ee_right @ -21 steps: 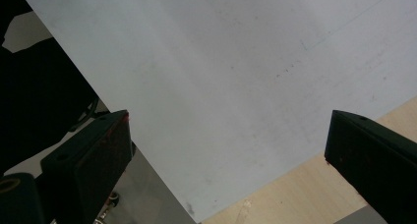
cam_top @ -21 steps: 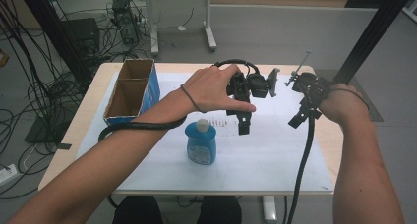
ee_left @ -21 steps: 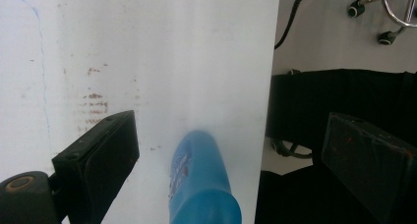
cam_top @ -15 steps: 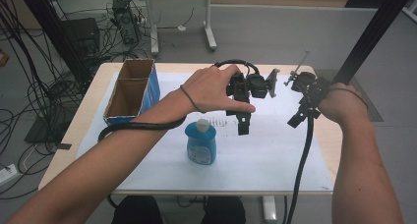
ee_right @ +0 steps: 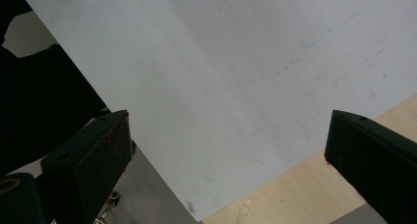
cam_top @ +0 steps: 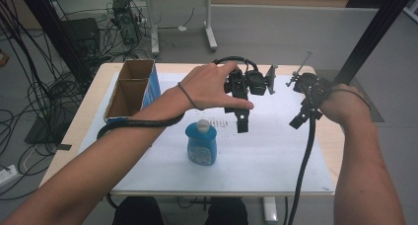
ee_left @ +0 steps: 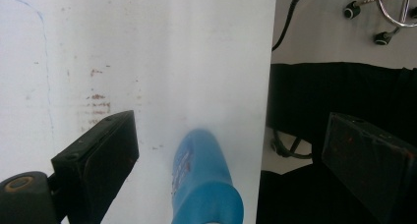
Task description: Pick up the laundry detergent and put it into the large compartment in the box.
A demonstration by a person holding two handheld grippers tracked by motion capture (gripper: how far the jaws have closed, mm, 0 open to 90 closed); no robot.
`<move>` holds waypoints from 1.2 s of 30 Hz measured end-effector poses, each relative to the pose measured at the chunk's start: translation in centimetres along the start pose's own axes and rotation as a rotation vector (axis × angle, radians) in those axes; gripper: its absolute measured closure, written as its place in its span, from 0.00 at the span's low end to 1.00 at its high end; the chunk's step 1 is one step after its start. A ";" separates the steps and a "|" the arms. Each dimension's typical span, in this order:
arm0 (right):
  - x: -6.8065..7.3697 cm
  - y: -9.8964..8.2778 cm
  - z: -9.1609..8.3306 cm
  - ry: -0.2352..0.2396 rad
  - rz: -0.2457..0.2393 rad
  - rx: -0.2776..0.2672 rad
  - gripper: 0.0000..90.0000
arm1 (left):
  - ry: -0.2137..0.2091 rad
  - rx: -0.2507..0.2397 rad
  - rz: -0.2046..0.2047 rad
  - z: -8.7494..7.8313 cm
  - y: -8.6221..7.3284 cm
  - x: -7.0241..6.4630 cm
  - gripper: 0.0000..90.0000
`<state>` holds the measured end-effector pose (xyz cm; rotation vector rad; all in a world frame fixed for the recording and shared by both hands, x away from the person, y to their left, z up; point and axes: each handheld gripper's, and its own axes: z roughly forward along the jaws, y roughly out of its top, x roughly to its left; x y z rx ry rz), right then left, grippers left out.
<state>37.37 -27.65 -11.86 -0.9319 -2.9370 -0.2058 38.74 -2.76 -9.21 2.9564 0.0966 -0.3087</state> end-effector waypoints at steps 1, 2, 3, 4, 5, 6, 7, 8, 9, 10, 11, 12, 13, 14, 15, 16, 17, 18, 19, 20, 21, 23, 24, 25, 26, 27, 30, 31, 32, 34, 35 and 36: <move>0.0 -0.1 0.0 0.001 0.000 -0.003 0.04 | 0.000 0.002 0.004 -0.1 0.0 0.0 0.08; -0.1 0.0 0.0 0.002 0.001 -0.001 0.04 | 0.002 0.005 0.010 -0.2 -0.1 -0.1 0.08; -0.1 0.0 0.0 0.002 0.001 -0.001 0.04 | 0.009 0.003 0.015 -0.3 -0.2 -0.3 0.08; -0.1 0.0 0.1 0.004 0.000 -0.001 0.04 | 0.005 0.002 0.026 -0.6 -0.4 -0.3 0.08; -0.1 0.0 0.1 0.004 0.000 -0.001 0.04 | 0.005 0.002 0.026 -0.6 -0.4 -0.3 0.08; -0.1 0.0 0.2 0.004 0.000 0.002 0.04 | 0.006 0.007 0.033 -0.7 -0.6 -0.4 0.08; -0.1 0.1 0.2 0.005 0.004 0.002 0.04 | 0.007 0.012 0.042 -0.8 -0.7 -0.5 0.08; -0.2 0.1 0.3 0.006 0.001 0.000 0.04 | 0.008 0.017 0.049 -0.9 -0.8 -0.5 0.08; -0.2 0.1 0.3 0.006 0.001 0.000 0.04 | 0.008 0.021 0.055 -1.1 -0.9 -0.6 0.08; -0.1 0.2 0.3 0.005 -0.006 0.001 0.04 | 0.013 0.031 0.068 -1.4 -1.4 -0.7 0.08; -0.1 0.2 0.3 0.005 -0.006 0.001 0.04 | 0.013 0.031 0.068 -1.4 -1.4 -0.7 0.08; -0.1 0.3 0.3 0.007 0.000 0.003 0.04 | 0.011 0.032 0.070 -1.4 -1.5 -0.6 0.08; -0.1 0.4 0.3 0.006 -0.001 0.005 0.04 | 0.006 0.036 0.074 -1.5 -1.8 -0.5 0.08; -0.1 0.4 0.3 0.006 -0.001 0.005 0.04 | 0.006 0.040 0.088 -1.6 -2.0 -0.6 0.08; -0.1 0.4 0.3 0.006 -0.003 0.004 0.04 | 0.010 0.042 0.091 -1.7 -2.3 -0.6 0.08; -0.1 0.4 0.3 0.006 -0.005 0.003 0.04 | 0.009 0.043 0.092 -1.7 -2.5 -0.5 0.07; -0.1 0.4 0.3 0.006 -0.005 0.003 0.04 | 0.003 0.041 0.099 -1.8 -2.8 -0.4 0.07; 0.0 0.4 0.4 0.006 -0.001 0.004 0.04 | -0.005 0.038 0.105 -1.9 -3.1 -0.3 0.07; 0.0 0.4 0.4 0.006 0.002 0.007 0.04 | -0.007 0.039 0.112 -2.0 -3.3 -0.2 0.07; 0.1 0.3 0.4 0.006 0.001 0.006 0.04 | -0.004 0.039 0.124 -2.1 -3.8 -0.3 0.06; 0.1 0.3 0.4 0.006 0.001 0.006 0.04 | -0.004 0.039 0.124 -2.1 -3.8 -0.3 0.05; 0.1 0.3 0.4 0.006 0.004 0.007 0.04 | -0.006 0.043 0.131 -2.2 -4.1 -0.3 0.05; 0.2 0.3 0.4 0.005 0.005 0.006 0.04 | -0.003 0.048 0.138 -2.1 -4.2 -0.4 0.05; 0.2 0.2 0.4 0.005 0.005 0.007 0.04 | -0.002 0.055 0.143 -2.1 -4.3 -0.4 0.05; 0.2 0.2 0.5 0.005 0.003 0.006 0.04 | 0.001 0.058 0.144 -2.0 -4.4 -0.5 0.05; 0.2 0.2 0.5 0.004 0.004 0.007 0.04 | 0.000 0.065 0.147 -1.9 -4.4 -0.5 0.05; 0.3 0.3 0.5 0.006 0.005 0.009 0.04 | 0.005 0.081 0.152 -1.6 -4.5 -0.6 0.06; 0.4 0.3 0.5 0.005 0.006 0.009 0.04 | 0.004 0.092 0.156 -1.4 -4.5 -0.6 0.06; 0.4 0.3 0.5 0.005 0.006 0.009 0.04 | 0.004 0.092 0.156 -1.4 -4.5 -0.6 0.06; 0.4 0.4 0.5 0.005 0.001 0.009 0.04 | 0.002 0.092 0.162 -1.3 -4.6 -0.6 0.06; 0.4 0.4 0.5 0.005 0.001 0.009 0.04 | 0.001 0.091 0.166 -1.2 -4.6 -0.7 0.06; 0.5 0.5 0.5 0.005 0.002 0.010 0.04 | 0.000 0.096 0.173 -1.1 -4.6 -0.8 0.06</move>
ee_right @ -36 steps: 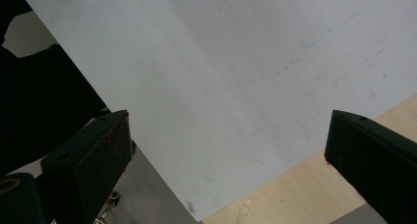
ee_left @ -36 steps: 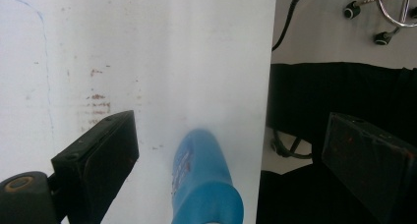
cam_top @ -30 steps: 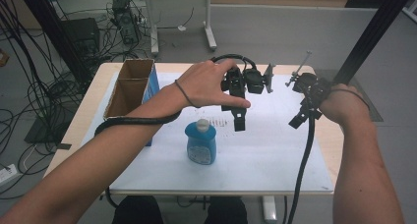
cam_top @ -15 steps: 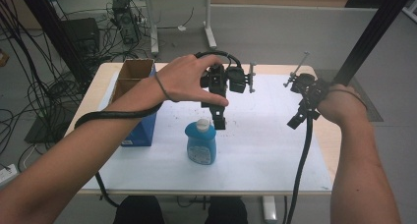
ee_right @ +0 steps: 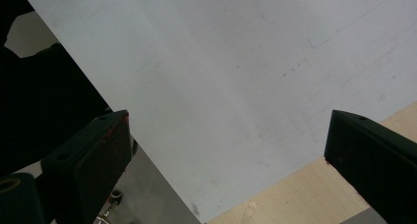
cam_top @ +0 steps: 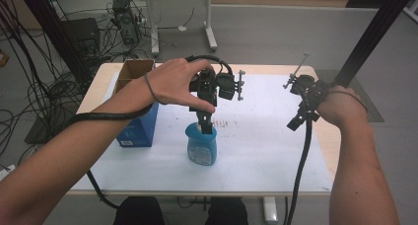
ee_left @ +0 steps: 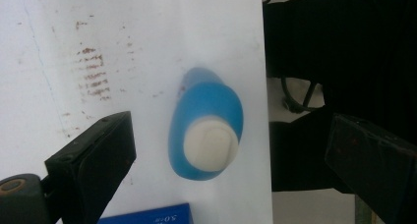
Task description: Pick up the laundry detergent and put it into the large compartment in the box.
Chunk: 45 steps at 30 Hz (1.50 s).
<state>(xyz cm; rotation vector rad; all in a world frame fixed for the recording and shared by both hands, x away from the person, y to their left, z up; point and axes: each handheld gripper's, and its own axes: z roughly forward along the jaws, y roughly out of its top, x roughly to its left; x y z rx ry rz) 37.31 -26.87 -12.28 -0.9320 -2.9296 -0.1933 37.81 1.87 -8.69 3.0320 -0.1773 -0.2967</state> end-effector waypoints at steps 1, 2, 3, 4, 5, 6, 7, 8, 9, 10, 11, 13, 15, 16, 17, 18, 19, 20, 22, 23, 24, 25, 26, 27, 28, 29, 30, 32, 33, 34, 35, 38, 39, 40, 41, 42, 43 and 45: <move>0.0 0.0 0.0 0.000 -0.002 -0.001 0.04 | 0.000 0.000 0.000 0.0 0.0 0.0 0.06; 0.0 0.0 0.0 0.001 -0.002 0.000 0.04 | 0.006 0.001 0.001 0.1 0.0 -0.1 0.06; 0.0 0.1 0.0 0.000 -0.002 0.001 0.04 | 0.008 0.007 0.004 0.2 0.0 -0.2 0.06; 0.0 0.1 0.0 0.000 -0.002 0.001 0.04 | 0.008 0.009 0.004 0.3 0.0 -0.1 0.06; 0.1 0.0 0.0 0.000 -0.002 0.000 0.04 | 0.012 0.008 0.004 0.4 -0.1 -0.2 0.06; 0.1 0.0 0.0 0.001 -0.002 0.000 0.04 | 0.013 0.009 0.005 0.5 -0.2 -0.2 0.06; 0.1 0.0 0.0 0.000 -0.002 0.000 0.04 | 0.008 0.010 0.005 0.6 -0.2 -0.1 0.06; 0.1 0.0 0.0 0.000 -0.004 -0.002 0.04 | 0.011 0.013 0.005 0.7 -0.2 -0.1 0.06; 0.1 0.0 0.0 0.001 -0.002 -0.001 0.04 | 0.009 0.017 0.005 0.8 -0.3 0.0 0.06; 0.1 0.0 0.0 0.001 -0.002 -0.001 0.04 | 0.008 0.017 0.006 1.1 -0.4 0.0 0.06; 0.1 0.0 0.0 0.001 -0.001 -0.001 0.04 | 0.012 0.016 0.005 1.2 -0.4 0.0 0.06; 0.1 0.0 0.1 0.000 -0.005 -0.003 0.04 | 0.006 0.029 0.003 1.7 -0.4 0.2 0.06; 0.1 -0.1 0.2 0.005 0.003 -0.001 0.04 | 0.006 0.036 0.000 2.1 -0.5 0.2 0.06; 0.1 0.0 0.3 0.006 0.003 0.002 0.04 | 0.005 0.035 -0.002 2.3 -0.5 0.3 0.06; 0.1 0.0 0.3 0.006 0.004 0.003 0.04 | 0.004 0.031 -0.001 2.4 -0.6 0.3 0.06; 0.1 -0.1 0.4 0.006 0.003 0.002 0.04 | 0.003 0.031 0.001 2.6 -0.7 0.3 0.06; 0.1 -0.1 0.4 0.007 0.003 0.002 0.04 | 0.005 0.035 0.003 2.7 -0.6 0.3 0.06; 0.1 -0.1 0.5 0.005 0.001 0.001 0.04 | 0.010 0.036 0.003 2.8 -0.6 0.3 0.06; 0.1 -0.2 0.5 0.008 0.003 -0.003 0.04 | 0.014 0.038 0.007 3.1 -0.6 0.2 0.06; 0.1 -0.2 0.6 0.008 0.002 0.000 0.04 | 0.023 0.038 0.004 3.3 -0.6 0.1 0.06; 0.1 -0.2 0.6 0.008 0.002 0.000 0.04 | 0.021 0.046 0.007 3.5 -0.5 0.2 0.06; 0.1 -0.2 0.6 0.008 0.002 0.000 0.04 | 0.020 0.048 0.006 3.6 -0.5 0.3 0.06; 0.1 -0.2 0.6 0.008 0.002 0.000 0.04 | 0.019 0.051 0.004 3.9 -0.5 0.3 0.06; 0.1 -0.3 0.6 0.011 0.005 -0.002 0.04 | 0.018 0.054 0.004 4.1 -0.5 0.4 0.07; 0.1 -0.3 0.6 0.009 0.004 0.000 0.04 | 0.016 0.055 0.004 4.3 -0.5 0.5 0.07; 0.1 -0.4 0.6 0.008 0.005 -0.001 0.04 | 0.014 0.058 0.003 4.5 -0.5 0.5 0.07; 0.1 -0.5 0.7 0.011 0.008 -0.002 0.04 | 0.013 0.058 0.005 4.6 -0.5 0.6 0.07; 0.0 -0.5 0.7 0.009 0.008 -0.001 0.04 | 0.012 0.054 0.007 5.0 -0.7 0.6 0.07; 0.0 -0.5 0.7 0.009 0.010 -0.001 0.04 | 0.010 0.054 0.006 5.1 -0.7 0.6 0.07; 0.1 -0.5 0.7 0.010 0.010 -0.003 0.04 | 0.005 0.054 0.006 5.4 -0.7 0.7 0.07; 0.1 -0.5 0.7 0.009 0.009 -0.001 0.04 | 0.010 0.052 0.009 5.7 -0.8 0.6 0.07; 0.1 -0.6 0.8 0.010 0.007 -0.004 0.04 | 0.009 0.057 0.011 6.0 -0.7 0.6 0.07; 0.0 -0.6 0.8 0.011 0.006 -0.004 0.04 | 0.010 0.057 0.014 6.2 -0.7 0.5 0.07; 0.1 -0.5 0.8 0.011 0.008 -0.002 0.04 | 0.006 0.060 0.013 6.3 -0.6 0.6 0.07; 0.1 -0.5 0.8 0.011 0.008 -0.002 0.04 | 0.006 0.059 0.015 6.4 -0.6 0.6 0.07; 0.1 -0.6 0.9 0.013 0.009 -0.003 0.04 | 0.006 0.061 0.014 6.5 -0.6 0.6 0.07; 0.1 -0.6 0.9 0.012 0.007 -0.004 0.04 | 0.006 0.063 0.014 6.6 -0.6 0.7 0.07; 0.1 -0.6 0.9 0.012 0.006 -0.005 0.04 | 0.009 0.060 0.016 6.8 -0.6 0.6 0.07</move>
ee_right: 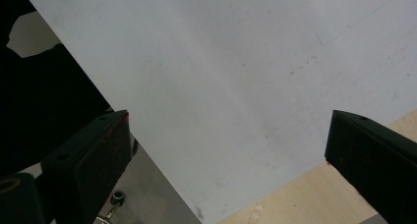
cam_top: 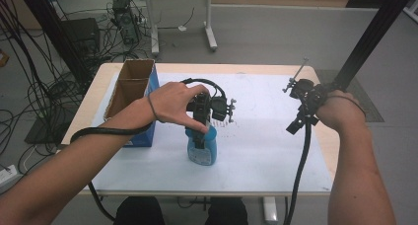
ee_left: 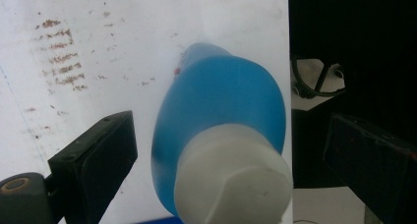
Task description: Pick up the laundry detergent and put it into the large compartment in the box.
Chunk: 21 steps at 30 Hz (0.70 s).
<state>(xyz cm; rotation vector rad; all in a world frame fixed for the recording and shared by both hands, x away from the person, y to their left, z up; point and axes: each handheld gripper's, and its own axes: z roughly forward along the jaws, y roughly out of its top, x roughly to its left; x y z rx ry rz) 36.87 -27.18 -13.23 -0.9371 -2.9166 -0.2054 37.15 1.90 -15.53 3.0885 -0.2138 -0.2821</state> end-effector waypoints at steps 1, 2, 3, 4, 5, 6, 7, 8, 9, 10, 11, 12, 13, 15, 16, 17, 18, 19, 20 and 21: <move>0.0 0.0 0.0 0.001 0.002 0.001 0.04 | -0.001 -0.002 0.001 0.1 0.0 0.0 0.07; 0.0 0.0 0.0 0.001 0.002 0.001 0.04 | 0.001 -0.003 0.003 0.2 -0.1 0.0 0.07; 0.0 0.0 0.0 0.000 0.000 0.001 0.04 | 0.004 -0.003 0.003 0.2 -0.1 -0.1 0.07; 0.0 -0.1 0.0 0.000 -0.003 -0.001 0.04 | 0.004 -0.003 0.003 0.2 -0.1 0.0 0.07; 0.1 -0.1 -0.1 0.000 -0.001 -0.001 0.04 | 0.004 -0.005 0.003 0.2 -0.1 0.0 0.07; 0.1 -0.1 -0.1 -0.002 -0.001 0.001 0.04 | 0.004 -0.005 0.001 0.2 -0.1 0.1 0.07; 0.1 -0.1 -0.1 0.000 0.001 0.000 0.04 | 0.005 -0.004 0.001 0.2 -0.1 0.1 0.07; 0.1 -0.1 -0.1 0.000 0.001 0.000 0.04 | 0.005 -0.003 0.001 0.2 -0.1 0.1 0.07; 0.1 -0.2 -0.1 -0.002 -0.001 0.000 0.04 | 0.007 -0.004 0.000 0.2 -0.2 0.0 0.07; 0.1 -0.2 -0.1 -0.003 -0.003 0.000 0.04 | 0.005 -0.001 0.000 0.2 -0.1 0.1 0.08; 0.1 -0.2 -0.1 -0.003 -0.003 0.000 0.04 | 0.006 -0.001 -0.003 0.3 -0.1 0.0 0.08; 0.1 -0.2 -0.2 -0.004 -0.002 0.000 0.04 | 0.006 -0.001 -0.005 0.4 -0.2 0.1 0.08; 0.1 -0.2 -0.2 -0.004 -0.002 -0.001 0.04 | 0.005 0.000 -0.005 0.4 -0.2 0.1 0.08; 0.1 -0.2 -0.2 -0.005 0.000 0.000 0.04 | 0.000 -0.005 -0.008 0.4 -0.3 0.2 0.08; 0.1 -0.2 -0.2 -0.005 0.000 0.000 0.04 | 0.000 -0.005 -0.011 0.4 -0.4 0.3 0.08; 0.1 -0.2 -0.3 -0.005 0.004 0.001 0.04 | 0.002 -0.005 -0.012 0.3 -0.4 0.3 0.08; 0.1 -0.2 -0.3 -0.005 0.004 0.001 0.04 | -0.001 -0.007 -0.011 0.3 -0.4 0.3 0.08; 0.1 -0.3 -0.3 -0.006 0.005 0.002 0.04 | -0.002 -0.008 -0.011 0.3 -0.4 0.3 0.08; 0.1 -0.3 -0.3 -0.006 0.005 0.000 0.04 | 0.002 -0.007 -0.009 0.2 -0.4 0.3 0.07; 0.1 -0.3 -0.3 -0.006 0.005 -0.001 0.04 | 0.001 -0.009 -0.010 0.2 -0.4 0.3 0.08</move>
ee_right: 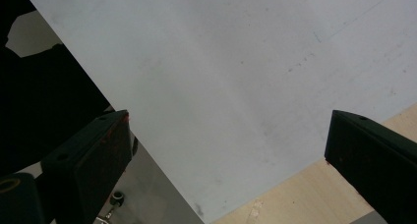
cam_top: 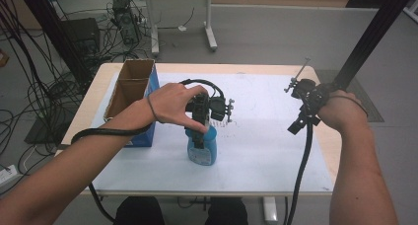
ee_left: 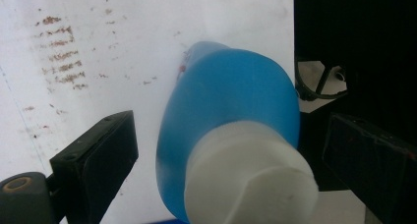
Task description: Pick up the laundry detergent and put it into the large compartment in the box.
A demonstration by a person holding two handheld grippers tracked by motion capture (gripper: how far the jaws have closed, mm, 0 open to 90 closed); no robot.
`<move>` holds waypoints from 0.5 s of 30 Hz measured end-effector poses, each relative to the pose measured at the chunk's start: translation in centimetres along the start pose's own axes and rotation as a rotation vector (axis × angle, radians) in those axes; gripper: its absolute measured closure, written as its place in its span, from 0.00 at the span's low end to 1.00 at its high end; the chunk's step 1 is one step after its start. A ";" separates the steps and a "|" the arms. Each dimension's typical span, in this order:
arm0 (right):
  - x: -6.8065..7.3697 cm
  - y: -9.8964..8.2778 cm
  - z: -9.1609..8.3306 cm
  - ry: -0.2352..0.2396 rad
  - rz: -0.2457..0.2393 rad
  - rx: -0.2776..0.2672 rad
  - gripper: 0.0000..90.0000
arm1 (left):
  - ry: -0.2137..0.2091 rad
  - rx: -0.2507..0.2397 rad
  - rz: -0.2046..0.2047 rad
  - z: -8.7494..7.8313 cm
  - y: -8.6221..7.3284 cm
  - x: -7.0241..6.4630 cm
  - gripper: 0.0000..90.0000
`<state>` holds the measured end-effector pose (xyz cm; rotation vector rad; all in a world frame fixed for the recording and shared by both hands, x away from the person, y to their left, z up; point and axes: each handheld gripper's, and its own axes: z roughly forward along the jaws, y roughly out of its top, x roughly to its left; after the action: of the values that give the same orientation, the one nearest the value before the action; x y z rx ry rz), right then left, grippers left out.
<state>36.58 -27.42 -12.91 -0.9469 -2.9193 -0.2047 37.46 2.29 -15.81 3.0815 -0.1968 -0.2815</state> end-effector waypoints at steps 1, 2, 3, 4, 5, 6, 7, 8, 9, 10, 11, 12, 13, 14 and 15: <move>0.0 0.0 0.0 0.000 0.002 -0.001 0.04 | -0.004 0.000 0.000 0.0 0.0 0.1 0.08; 0.0 0.0 0.0 0.000 0.001 0.000 0.04 | -0.003 -0.002 0.001 0.0 0.0 0.0 0.08; 0.0 0.0 0.0 0.001 0.001 -0.002 0.04 | -0.004 -0.001 0.001 0.0 0.0 0.0 0.08; 0.0 0.1 0.0 0.001 0.000 0.001 0.04 | -0.002 0.002 0.002 0.0 0.1 0.0 0.08; 0.0 0.1 0.0 0.001 0.000 0.001 0.04 | 0.000 0.003 0.000 0.0 0.1 0.0 0.08; 0.0 0.1 0.1 0.000 -0.001 0.004 0.04 | 0.000 -0.001 -0.001 0.0 0.0 0.0 0.08; 0.0 0.1 0.1 0.000 -0.001 0.004 0.04 | -0.001 0.000 -0.002 0.0 0.0 0.0 0.08; 0.0 0.0 0.1 0.001 -0.001 0.001 0.04 | 0.001 -0.002 -0.002 0.0 0.0 0.0 0.08; -0.1 0.0 0.1 0.002 0.000 0.002 0.04 | 0.000 -0.003 -0.002 0.0 0.0 0.0 0.08; 0.0 0.1 0.1 0.001 -0.001 0.004 0.04 | 0.000 -0.006 -0.005 0.0 -0.1 0.1 0.08; 0.0 0.1 0.1 0.001 -0.001 0.004 0.04 | -0.002 -0.004 -0.005 -0.1 -0.1 0.1 0.08; 0.0 0.1 0.1 0.001 0.000 0.005 0.04 | -0.003 -0.004 -0.004 -0.1 -0.1 0.1 0.08; 0.0 0.1 0.0 0.001 -0.001 0.002 0.04 | -0.003 -0.006 -0.004 -0.1 -0.1 0.1 0.08; 0.0 0.1 0.0 0.001 -0.002 0.002 0.04 | -0.001 -0.005 -0.002 -0.1 0.0 0.1 0.08; 0.0 0.1 0.1 0.001 -0.001 0.004 0.04 | -0.002 -0.002 -0.002 -0.1 0.1 0.1 0.08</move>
<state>36.65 -27.35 -12.95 -0.9445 -2.9179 -0.1999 37.52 2.23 -15.75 3.0795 -0.1937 -0.2852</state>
